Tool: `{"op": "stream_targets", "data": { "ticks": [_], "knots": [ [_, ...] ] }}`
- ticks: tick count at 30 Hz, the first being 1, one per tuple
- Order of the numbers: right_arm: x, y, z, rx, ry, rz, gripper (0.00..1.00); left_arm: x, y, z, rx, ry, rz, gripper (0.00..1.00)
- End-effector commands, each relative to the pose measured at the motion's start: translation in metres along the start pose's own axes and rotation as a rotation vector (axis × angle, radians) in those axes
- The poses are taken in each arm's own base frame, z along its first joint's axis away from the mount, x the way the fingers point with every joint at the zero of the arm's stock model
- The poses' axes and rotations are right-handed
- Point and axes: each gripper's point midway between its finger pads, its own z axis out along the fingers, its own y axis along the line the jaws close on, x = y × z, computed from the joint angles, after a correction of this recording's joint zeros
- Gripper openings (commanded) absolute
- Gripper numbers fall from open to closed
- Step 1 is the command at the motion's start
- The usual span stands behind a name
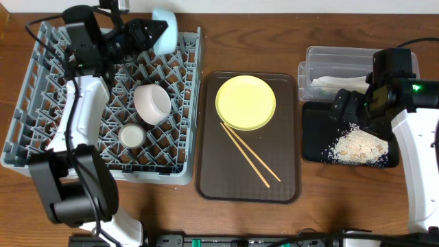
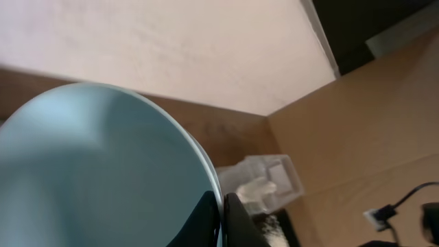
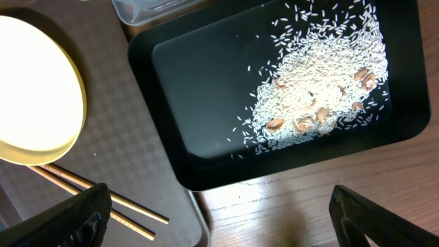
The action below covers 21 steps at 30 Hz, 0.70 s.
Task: Sort waste into correct bins and load items into the dishwasher
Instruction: 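Lift the light-blue bowl and carry it over the rack, then set the light-blue bowl in the rack's back row and release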
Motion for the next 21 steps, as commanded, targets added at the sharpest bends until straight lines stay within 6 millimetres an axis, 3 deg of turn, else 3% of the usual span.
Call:
{"op": "stream_targets", "data": {
  "ticks": [1,6,12,21],
  "knots": [
    [-0.002,-0.003,-0.006,-0.004,-0.021,0.022,0.99,0.004,0.012,0.005,0.028,0.034,-0.114,0.07],
    [-0.002,-0.003,-0.006,-0.004,-0.021,0.022,0.99,0.012,0.048,0.006,0.007,0.05,-0.246,0.08],
    [-0.002,-0.003,-0.006,-0.004,-0.021,0.022,0.99,0.017,0.071,0.003,0.038,0.074,-0.376,0.08],
    [-0.002,-0.003,-0.006,-0.004,-0.021,0.022,0.99,0.014,0.086,-0.011,0.035,0.061,-0.433,0.08]
  ]
}}
